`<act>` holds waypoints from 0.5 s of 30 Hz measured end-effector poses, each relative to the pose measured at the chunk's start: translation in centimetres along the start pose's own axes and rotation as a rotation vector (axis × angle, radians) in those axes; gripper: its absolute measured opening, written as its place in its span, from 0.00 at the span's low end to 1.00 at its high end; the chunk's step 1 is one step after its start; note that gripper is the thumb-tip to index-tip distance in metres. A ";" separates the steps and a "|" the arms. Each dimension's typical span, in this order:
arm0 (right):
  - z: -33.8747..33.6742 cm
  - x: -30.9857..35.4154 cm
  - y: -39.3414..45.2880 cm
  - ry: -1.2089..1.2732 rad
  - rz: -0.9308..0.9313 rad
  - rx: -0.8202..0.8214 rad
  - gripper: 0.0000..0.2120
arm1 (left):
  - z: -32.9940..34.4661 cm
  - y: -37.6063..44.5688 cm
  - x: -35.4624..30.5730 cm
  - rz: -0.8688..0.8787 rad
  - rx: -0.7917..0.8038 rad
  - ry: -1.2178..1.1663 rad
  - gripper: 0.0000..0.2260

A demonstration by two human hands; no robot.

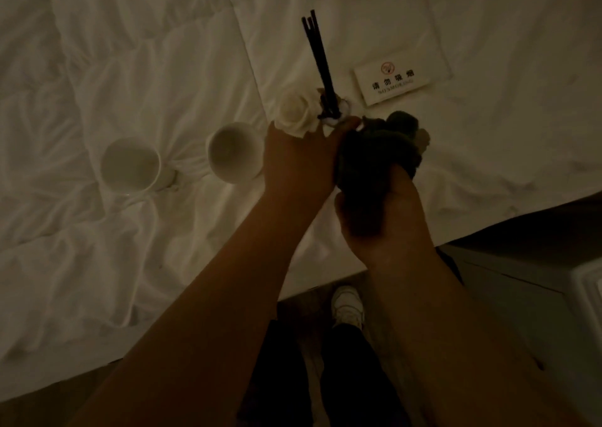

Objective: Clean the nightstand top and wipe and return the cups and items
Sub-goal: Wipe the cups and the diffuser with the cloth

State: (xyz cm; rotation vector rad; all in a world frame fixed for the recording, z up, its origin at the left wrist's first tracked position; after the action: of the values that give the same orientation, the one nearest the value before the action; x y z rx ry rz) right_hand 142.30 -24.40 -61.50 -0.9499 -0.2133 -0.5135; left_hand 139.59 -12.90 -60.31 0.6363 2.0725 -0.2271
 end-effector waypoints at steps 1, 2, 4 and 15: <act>-0.1 0.4 0.3 0.018 -0.037 0.001 0.10 | -0.3 0.6 0.2 -0.101 -0.073 -0.087 0.06; -0.3 1.1 0.5 0.012 -0.067 -0.011 0.07 | -0.2 1.3 1.1 -0.161 -0.118 -0.143 0.06; -1.4 2.4 1.1 0.022 -0.063 -0.061 0.06 | -0.4 2.3 1.8 -0.204 -0.188 -0.177 0.07; -4.4 5.5 1.6 -0.013 -0.097 0.082 0.18 | 2.8 2.0 5.2 -0.276 -0.160 0.074 0.23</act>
State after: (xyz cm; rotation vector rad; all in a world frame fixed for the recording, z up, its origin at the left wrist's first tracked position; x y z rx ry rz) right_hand 147.68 -29.05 -63.03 -0.8658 -0.2909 -0.5835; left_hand 140.43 -10.49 -66.06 0.2641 2.2210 -0.1938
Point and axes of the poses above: each hand's wrist, its own y-axis towards the middle knuckle, its own z-axis out of the palm, x = y × z, the point moved 3 cm from there along y, towards the middle knuckle, and after that the axes turned 12 degrees about -x, right-handed, at the moved point
